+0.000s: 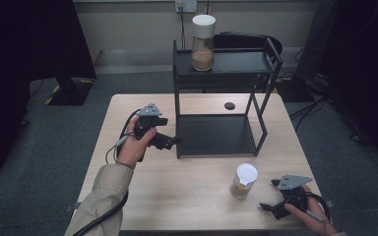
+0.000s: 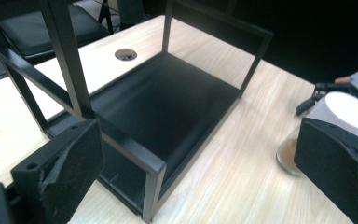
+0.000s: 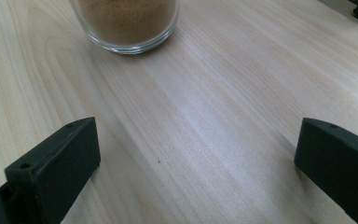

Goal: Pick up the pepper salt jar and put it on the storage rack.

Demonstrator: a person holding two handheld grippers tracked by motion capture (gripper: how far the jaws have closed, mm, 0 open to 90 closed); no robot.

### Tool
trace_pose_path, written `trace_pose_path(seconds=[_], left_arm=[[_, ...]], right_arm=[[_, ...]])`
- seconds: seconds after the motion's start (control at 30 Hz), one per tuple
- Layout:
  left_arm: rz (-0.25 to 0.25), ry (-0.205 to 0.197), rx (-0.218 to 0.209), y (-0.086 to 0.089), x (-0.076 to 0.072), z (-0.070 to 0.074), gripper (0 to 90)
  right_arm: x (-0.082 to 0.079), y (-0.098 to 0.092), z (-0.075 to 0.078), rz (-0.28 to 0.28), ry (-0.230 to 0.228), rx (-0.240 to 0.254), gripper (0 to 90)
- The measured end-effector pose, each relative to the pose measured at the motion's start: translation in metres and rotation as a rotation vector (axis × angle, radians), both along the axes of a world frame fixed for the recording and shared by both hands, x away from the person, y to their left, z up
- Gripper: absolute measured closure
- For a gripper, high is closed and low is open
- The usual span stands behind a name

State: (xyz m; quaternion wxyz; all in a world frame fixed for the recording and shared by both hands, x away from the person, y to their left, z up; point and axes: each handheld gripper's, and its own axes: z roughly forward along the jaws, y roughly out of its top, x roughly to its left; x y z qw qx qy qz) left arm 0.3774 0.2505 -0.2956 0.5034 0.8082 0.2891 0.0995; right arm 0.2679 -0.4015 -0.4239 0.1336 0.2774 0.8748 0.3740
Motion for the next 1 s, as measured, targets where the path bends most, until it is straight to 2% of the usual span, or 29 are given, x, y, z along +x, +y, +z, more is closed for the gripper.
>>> trace_pose_path(seconds=[0.17, 0.6, 0.8, 1.0], left_arm=[[-0.001, 0.020, -0.010, 0.005, -0.002, -0.012, 1.0], [0.005, 0.050, 0.002, 0.012, -0.009, -0.041, 1.0], [0.004, 0.056, 0.043, 0.012, -0.012, -0.053, 1.0], [-0.001, 0.070, 0.057, 0.011, -0.015, -0.067, 1.1]], right_arm=[[0.000, 0.000, 0.000, 0.000, 0.000, 0.000, 0.0], [0.000, 0.000, 0.000, 0.000, 0.000, 0.000, 0.0], [0.000, 0.000, 0.000, 0.000, 0.000, 0.000, 0.0], [0.000, 0.000, 0.000, 0.000, 0.000, 0.000, 0.0]])
